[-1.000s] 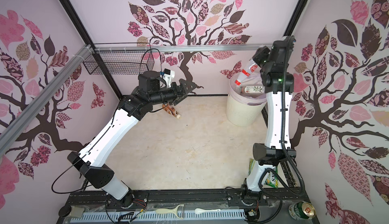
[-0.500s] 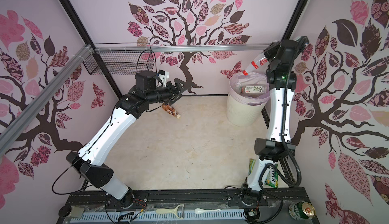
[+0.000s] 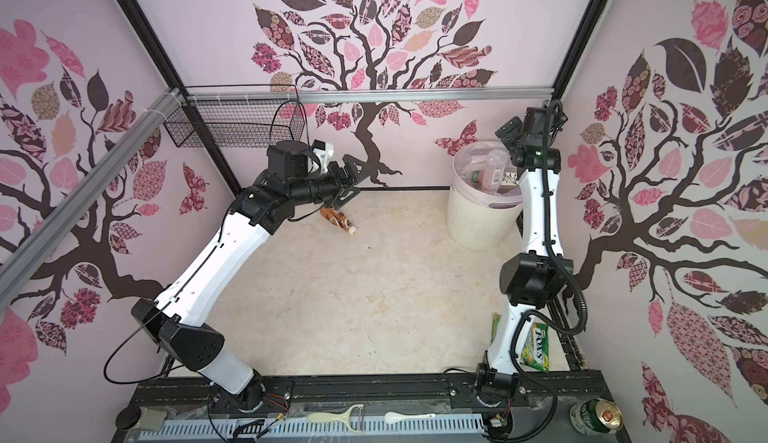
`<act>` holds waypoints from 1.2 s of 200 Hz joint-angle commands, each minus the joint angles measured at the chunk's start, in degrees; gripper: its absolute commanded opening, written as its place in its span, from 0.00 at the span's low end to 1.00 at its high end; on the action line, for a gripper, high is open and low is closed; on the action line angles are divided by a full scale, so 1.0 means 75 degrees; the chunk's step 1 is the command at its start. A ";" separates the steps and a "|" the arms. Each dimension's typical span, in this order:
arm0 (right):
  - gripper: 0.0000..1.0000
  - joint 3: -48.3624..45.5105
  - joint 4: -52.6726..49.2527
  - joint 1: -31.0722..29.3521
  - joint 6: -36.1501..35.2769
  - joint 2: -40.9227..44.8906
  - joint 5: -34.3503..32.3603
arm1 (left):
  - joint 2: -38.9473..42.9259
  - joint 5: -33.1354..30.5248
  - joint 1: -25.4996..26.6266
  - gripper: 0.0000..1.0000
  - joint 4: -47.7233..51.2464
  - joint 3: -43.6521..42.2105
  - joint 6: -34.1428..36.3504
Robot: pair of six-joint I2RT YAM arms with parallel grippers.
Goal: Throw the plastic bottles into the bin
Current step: 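Release the red-capped bottle into the bin with right gripper, then lower left gripper onto the brown-labelled bottle's cap while right gripper withdraws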
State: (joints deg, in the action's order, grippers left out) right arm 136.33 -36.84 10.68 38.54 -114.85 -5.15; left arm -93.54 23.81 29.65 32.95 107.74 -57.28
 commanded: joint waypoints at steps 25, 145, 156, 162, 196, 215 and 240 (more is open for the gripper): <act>1.00 0.0230 0.0170 -0.0088 -0.0140 0.0908 0.0276 | 0.0024 -0.0011 0.0007 0.98 -0.0064 -0.0335 -0.0094; 0.99 -0.3744 0.0806 -0.4070 -0.0574 0.2456 0.0732 | -0.0480 -0.2307 -0.1252 0.98 0.2375 -0.1388 -0.0135; 1.00 -0.4397 0.1081 -0.4324 -0.0456 0.2688 0.0922 | -0.0835 -0.2396 -0.1439 0.98 0.2528 -0.1245 -0.0144; 0.99 -0.4608 0.1109 -0.4432 -0.0398 0.2736 0.1011 | -0.1027 -0.2421 -0.1514 0.98 0.2554 -0.1139 -0.0144; 1.00 -0.5147 0.0980 -0.4728 -0.0596 0.2773 0.1154 | -0.2527 -0.2692 -0.1649 0.98 0.2864 -0.0016 -0.0006; 0.99 -0.4930 0.0732 -0.4724 -0.0856 0.2654 0.1152 | -0.3481 -0.2805 -0.1665 0.98 0.3153 0.0880 0.0053; 1.00 -0.4531 0.0239 -0.4728 -0.1112 0.2458 0.1098 | -0.4449 -0.2870 -0.1668 0.98 0.3412 0.1718 0.0034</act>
State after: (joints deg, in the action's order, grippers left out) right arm 98.10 -32.40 -24.93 32.88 -97.34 3.27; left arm -123.15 4.14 17.06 55.07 114.10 -57.95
